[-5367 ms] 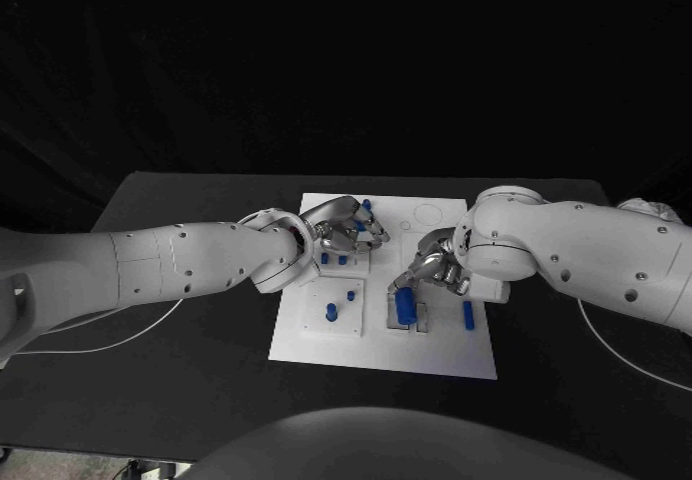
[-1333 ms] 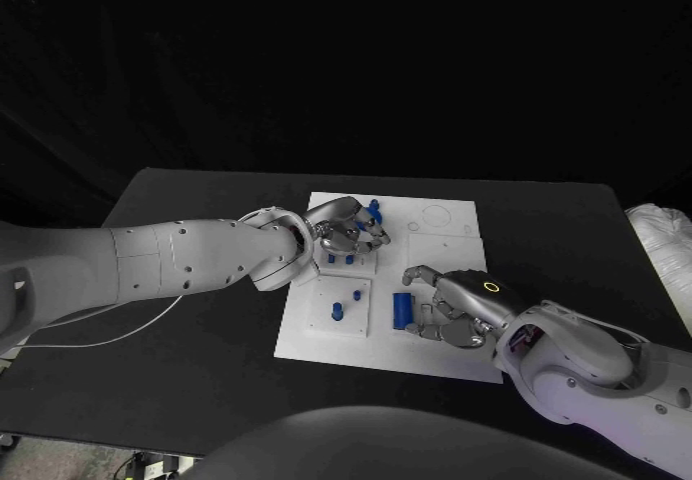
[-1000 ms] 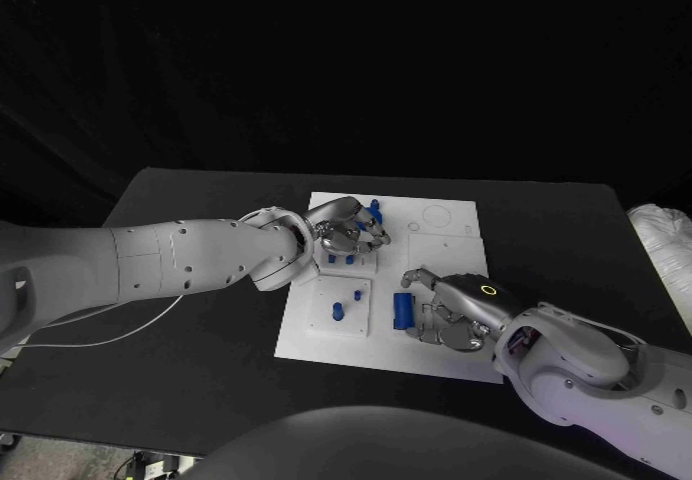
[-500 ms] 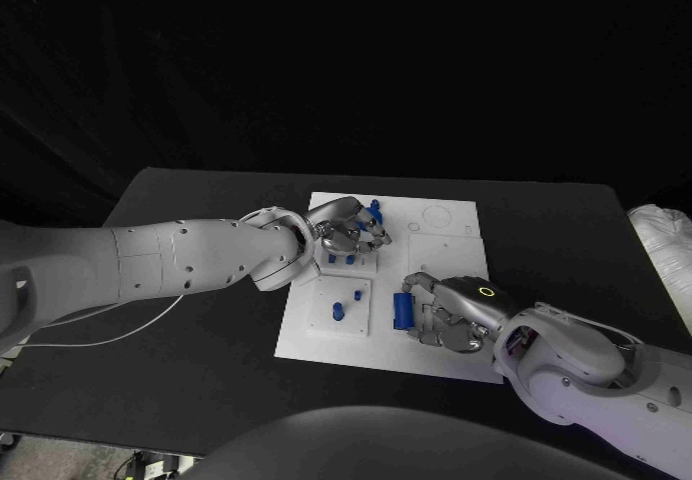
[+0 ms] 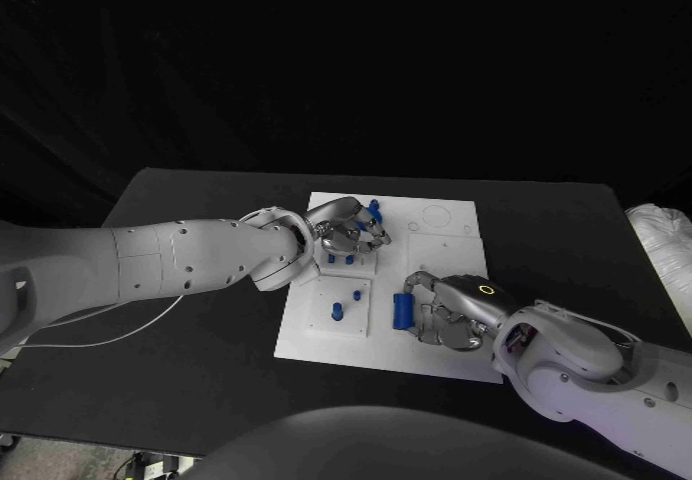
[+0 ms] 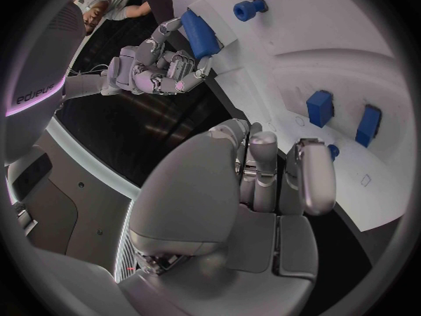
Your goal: Assemble the parts on the task board
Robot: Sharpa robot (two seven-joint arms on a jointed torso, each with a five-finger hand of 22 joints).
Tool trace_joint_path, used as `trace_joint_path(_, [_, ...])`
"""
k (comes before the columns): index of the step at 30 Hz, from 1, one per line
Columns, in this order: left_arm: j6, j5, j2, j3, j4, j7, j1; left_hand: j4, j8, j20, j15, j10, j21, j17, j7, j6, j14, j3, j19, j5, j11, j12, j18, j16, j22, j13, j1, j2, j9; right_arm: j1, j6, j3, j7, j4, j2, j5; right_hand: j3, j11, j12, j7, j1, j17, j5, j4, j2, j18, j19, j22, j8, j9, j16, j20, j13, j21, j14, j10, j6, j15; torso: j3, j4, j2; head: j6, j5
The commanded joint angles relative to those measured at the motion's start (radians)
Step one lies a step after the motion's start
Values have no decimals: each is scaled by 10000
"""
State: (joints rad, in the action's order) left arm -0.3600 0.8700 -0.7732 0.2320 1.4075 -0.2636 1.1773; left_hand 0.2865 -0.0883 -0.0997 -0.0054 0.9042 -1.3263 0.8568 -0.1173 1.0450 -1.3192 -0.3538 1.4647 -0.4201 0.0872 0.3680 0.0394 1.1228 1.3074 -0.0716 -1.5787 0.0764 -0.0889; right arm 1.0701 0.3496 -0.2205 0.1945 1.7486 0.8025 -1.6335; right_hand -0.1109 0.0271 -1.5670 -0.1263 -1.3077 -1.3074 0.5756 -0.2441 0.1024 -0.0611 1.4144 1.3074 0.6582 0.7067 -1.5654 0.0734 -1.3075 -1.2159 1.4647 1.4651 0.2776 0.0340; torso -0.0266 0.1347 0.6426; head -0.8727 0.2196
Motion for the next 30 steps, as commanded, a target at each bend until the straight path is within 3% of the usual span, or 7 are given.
trace_joint_path(1, [107,-34,23,-7,17,-49,-3,-6,-39,-46,48,43,44,-8,-36,61,30,-63,11,64,-1,48,146,18,1919,10,-97,-21,-10,-23,-3,-18,-63,-5,-7,194,-92,0,-38,25,101,-2634,113,-17,-66,-140,40,1639,107,-59,-54,8,-2633,23,1061,1057,117,3,-5,-4,3,1,0])
trace_joint_path(12, [161,-34,22,-6,13,11,-4,-4,-38,-48,52,42,90,-56,-41,57,50,-82,-9,66,1,47,155,-11,1905,11,-103,-22,-10,-24,140,-18,-183,-35,42,643,-373,-41,-38,72,690,-2634,868,-316,-309,-144,42,1637,272,-564,-54,-27,-2633,37,1061,1057,467,38,-5,-7,-1,1,24])
trace_joint_path(26, [185,-34,29,-6,5,62,-5,-1,-34,-51,56,35,123,-83,-49,46,67,-102,-25,68,6,44,162,-30,1896,12,-106,-17,-8,-25,363,-19,-405,-3,122,836,-868,-56,-38,79,1093,-2634,1937,-371,-284,-142,44,1640,91,-1347,-54,-38,-2633,38,1061,1057,632,49,-9,-8,2,1,59])
trace_joint_path(28, [185,-34,28,-6,2,67,-5,-1,-34,-51,56,35,123,-83,-49,46,67,-102,-25,68,6,44,162,-30,1896,12,-106,-17,-8,-25,353,-19,-417,3,129,850,-898,-56,-38,75,1100,-2634,1928,-355,-254,-143,40,1638,59,-1407,-54,-37,-2633,48,1061,1057,606,49,-8,-7,-1,1,62])
trace_joint_path(30, [188,-34,27,-6,2,72,-5,-1,-34,-51,56,35,123,-83,-49,46,67,-102,-25,68,6,44,162,-30,1896,12,-106,-17,-8,-26,309,-19,-415,16,137,858,-935,-41,-38,53,1125,-2634,1627,-309,-161,-146,29,1632,-102,-1611,-54,-32,-2633,70,1061,1057,390,34,-9,-9,4,1,64])
